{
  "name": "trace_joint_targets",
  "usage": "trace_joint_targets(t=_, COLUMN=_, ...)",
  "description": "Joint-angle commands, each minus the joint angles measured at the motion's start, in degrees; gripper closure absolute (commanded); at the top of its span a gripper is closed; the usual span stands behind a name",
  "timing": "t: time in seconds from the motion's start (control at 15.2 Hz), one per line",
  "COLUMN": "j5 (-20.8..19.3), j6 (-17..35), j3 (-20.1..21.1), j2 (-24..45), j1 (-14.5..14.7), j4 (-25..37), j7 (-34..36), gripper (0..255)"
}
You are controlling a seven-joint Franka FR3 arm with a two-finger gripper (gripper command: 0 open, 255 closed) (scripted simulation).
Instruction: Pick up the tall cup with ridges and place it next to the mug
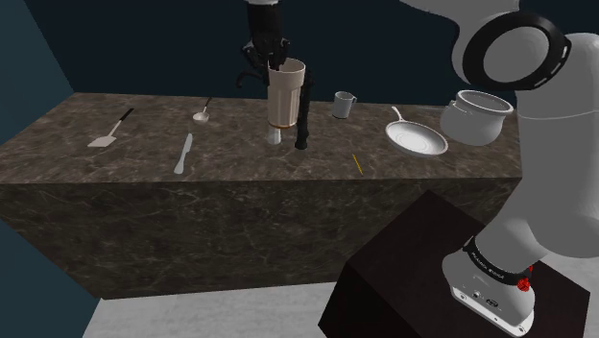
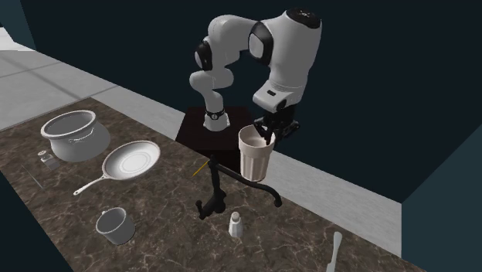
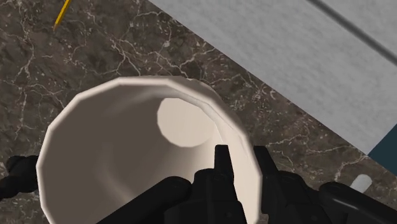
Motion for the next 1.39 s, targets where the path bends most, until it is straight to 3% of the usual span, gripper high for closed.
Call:
trace_joint_targets(t=0.0, j5=0.9, j6=2.2, j3=0.0, j2=-4.5, j1=-2.6, j4=-6.6, j7=-1.5, gripper=255)
trace_joint_targets(t=0.59, j5=3.8, j6=6.7, j3=-2.4, j2=-17.2, j1=-12.5, j4=-23.0, j7=-11.8, gripper=255)
trace_joint_targets(t=1.32, j5=5.1, j6=7.2, j3=-7.6, j2=-24.3, j1=-21.9, j4=-29.5, j7=-26.0, gripper=255)
